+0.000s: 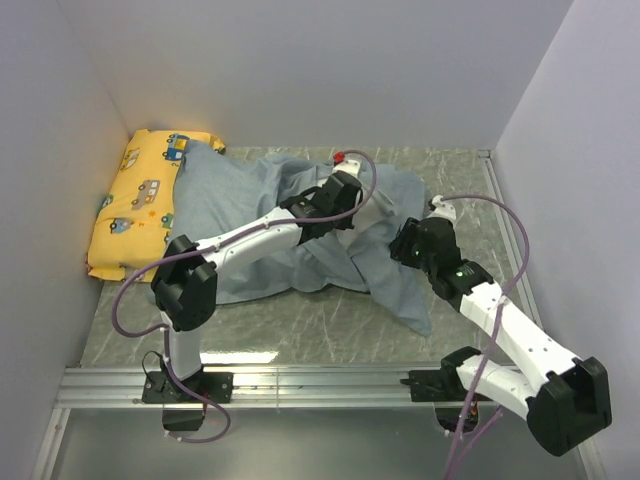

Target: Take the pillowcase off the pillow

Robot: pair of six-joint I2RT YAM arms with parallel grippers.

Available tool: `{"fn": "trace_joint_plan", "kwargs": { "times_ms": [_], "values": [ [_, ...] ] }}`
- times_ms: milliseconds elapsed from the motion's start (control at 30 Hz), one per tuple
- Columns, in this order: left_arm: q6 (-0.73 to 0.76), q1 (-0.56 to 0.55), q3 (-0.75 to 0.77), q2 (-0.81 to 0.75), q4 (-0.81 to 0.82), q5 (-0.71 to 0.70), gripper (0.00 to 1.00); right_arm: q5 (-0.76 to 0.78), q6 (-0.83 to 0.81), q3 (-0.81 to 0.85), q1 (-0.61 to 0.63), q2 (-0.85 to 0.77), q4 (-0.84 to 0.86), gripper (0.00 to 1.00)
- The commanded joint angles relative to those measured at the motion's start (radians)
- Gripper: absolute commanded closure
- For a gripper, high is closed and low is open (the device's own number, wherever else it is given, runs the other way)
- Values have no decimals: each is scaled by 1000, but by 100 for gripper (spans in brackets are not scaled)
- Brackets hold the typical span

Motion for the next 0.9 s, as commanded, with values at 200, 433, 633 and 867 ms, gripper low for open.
{"fn": "trace_joint_plan", "kwargs": {
  "times_ms": [200, 433, 633, 867],
  "values": [
    [-24, 95, 22, -15, 10, 74, 100, 204, -44, 233, 270, -41, -131, 30],
    [-37, 119, 29, -51, 16, 94, 100, 314, -64, 361, 273, 240, -183, 21],
    [-54, 191, 19, -97, 41, 149, 100, 324, -38, 261, 268, 169, -172, 48],
    [-80, 302, 20, -184, 58, 214, 100, 311, -21, 120, 206, 42, -157, 86]
  ]
}}
